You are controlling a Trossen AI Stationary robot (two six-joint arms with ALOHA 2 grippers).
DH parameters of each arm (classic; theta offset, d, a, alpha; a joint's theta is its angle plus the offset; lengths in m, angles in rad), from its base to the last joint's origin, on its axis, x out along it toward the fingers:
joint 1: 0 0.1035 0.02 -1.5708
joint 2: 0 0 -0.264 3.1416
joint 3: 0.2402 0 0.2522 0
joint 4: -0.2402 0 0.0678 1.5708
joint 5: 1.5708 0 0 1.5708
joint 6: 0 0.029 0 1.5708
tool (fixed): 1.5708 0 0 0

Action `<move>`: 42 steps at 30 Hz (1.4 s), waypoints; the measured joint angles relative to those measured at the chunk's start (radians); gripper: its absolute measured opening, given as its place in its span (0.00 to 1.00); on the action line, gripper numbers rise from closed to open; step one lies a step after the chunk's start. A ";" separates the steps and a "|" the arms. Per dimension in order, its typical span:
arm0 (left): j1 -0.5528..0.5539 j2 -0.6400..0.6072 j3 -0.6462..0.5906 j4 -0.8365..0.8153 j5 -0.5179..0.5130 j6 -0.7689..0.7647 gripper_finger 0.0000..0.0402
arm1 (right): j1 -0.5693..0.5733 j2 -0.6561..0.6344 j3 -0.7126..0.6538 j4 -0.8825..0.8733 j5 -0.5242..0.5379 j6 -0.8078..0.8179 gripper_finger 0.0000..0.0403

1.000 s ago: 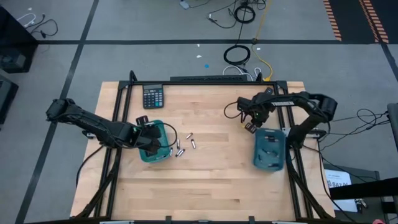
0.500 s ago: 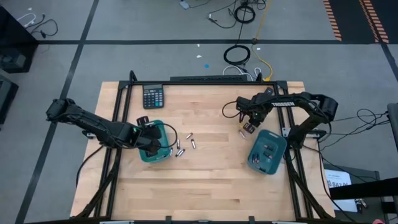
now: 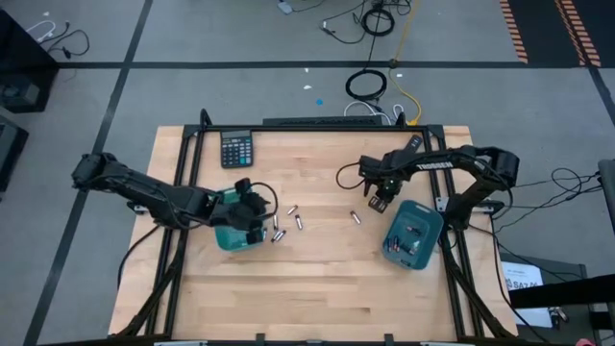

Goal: Sort batteries
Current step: Put the white battery into the left blue bin

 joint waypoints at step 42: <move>-0.091 0.498 0.227 0.176 0.308 0.048 0.39 | 0.721 0.232 0.213 0.121 -0.076 0.361 0.06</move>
